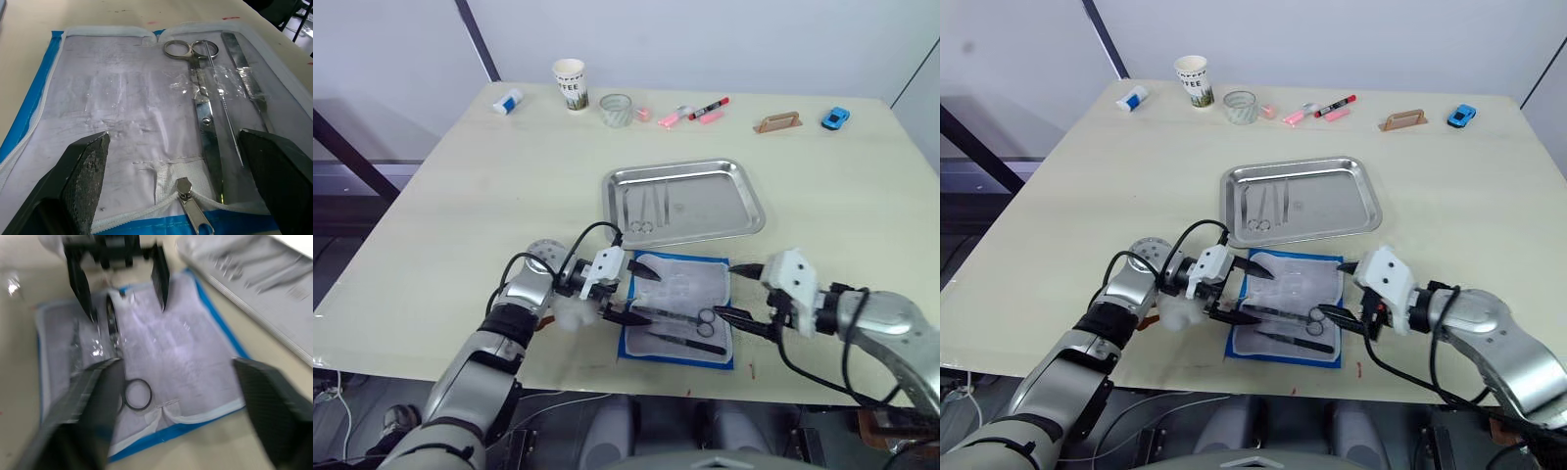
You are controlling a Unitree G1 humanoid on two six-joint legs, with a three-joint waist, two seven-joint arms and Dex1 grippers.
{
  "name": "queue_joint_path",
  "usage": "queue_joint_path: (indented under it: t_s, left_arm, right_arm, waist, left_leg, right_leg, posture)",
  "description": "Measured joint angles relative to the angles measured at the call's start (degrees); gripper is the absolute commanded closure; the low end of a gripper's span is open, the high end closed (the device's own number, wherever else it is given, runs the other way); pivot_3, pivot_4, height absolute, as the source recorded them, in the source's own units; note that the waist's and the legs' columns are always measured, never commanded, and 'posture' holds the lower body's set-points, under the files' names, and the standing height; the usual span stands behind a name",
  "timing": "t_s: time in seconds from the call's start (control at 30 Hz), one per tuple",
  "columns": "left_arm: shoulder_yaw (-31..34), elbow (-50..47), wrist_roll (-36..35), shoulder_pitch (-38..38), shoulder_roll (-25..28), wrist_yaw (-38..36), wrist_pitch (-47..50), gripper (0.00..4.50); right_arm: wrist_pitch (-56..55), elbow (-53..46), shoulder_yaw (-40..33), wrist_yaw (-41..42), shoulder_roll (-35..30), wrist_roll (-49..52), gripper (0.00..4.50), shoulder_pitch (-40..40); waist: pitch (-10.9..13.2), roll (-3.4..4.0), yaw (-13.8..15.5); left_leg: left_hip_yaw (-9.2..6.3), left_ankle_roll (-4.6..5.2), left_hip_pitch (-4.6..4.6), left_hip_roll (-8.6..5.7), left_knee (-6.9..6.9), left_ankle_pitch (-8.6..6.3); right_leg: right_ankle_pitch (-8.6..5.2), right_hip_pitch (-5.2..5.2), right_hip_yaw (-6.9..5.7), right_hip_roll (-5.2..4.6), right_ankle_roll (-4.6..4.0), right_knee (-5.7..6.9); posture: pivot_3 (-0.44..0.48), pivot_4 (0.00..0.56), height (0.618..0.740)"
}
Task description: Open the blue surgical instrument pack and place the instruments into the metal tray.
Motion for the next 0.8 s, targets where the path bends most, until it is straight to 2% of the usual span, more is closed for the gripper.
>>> queue_joint_path:
  t_s: [0.03,0.27,0.6,0.8]
  left_arm:
    - [0.1,-0.1,0.0,0.1,0.0,0.0,0.0,0.0]
    - [0.2,-1.5,0.0,0.9,0.3,0.0,0.7,0.0]
    - [0.1,-8.6,0.1,4.2,1.1,0.0,4.9,0.0]
    - [0.2,-8.8,0.4,4.1,0.9,0.0,5.9,0.0]
  right_arm:
    - [0.2,0.2,1.2,0.2,0.1,-0.7,2.44,-0.6]
    - [2.4,2.3,9.2,0.7,1.2,-5.8,2.44,-3.6]
    - [2.6,4.0,12.4,1.1,2.7,-9.7,2.44,-5.8]
    - [3.8,4.0,13.6,1.3,4.1,-10.5,2.44,-6.2]
  waist:
    - [0.0,0.0,0.0]
    - [0.0,0.0,-0.1]
    - [0.0,0.0,-0.4]
    - [0.0,0.0,-0.5]
  left_leg:
    - [-0.02,0.0,0.0,0.0,0.0,0.0]
    - [-0.01,0.0,0.01,0.01,0.0,0.0]
    - [-0.03,0.0,-0.01,0.01,0.0,0.0]
    - [-0.04,0.0,-0.01,0.01,0.0,0.0]
  right_leg:
    - [0.0,0.0,-0.01,0.0,0.0,0.0]
    - [0.0,0.0,-0.01,0.0,0.0,0.01]
    - [0.0,-0.02,-0.02,0.0,0.0,0.01]
    - [0.0,-0.01,-0.04,0.0,0.0,0.01]
  posture:
    - [0.0,0.15,0.74]
    - [0.0,0.15,0.74]
    - [0.0,0.15,0.74]
    - [0.0,0.15,0.74]
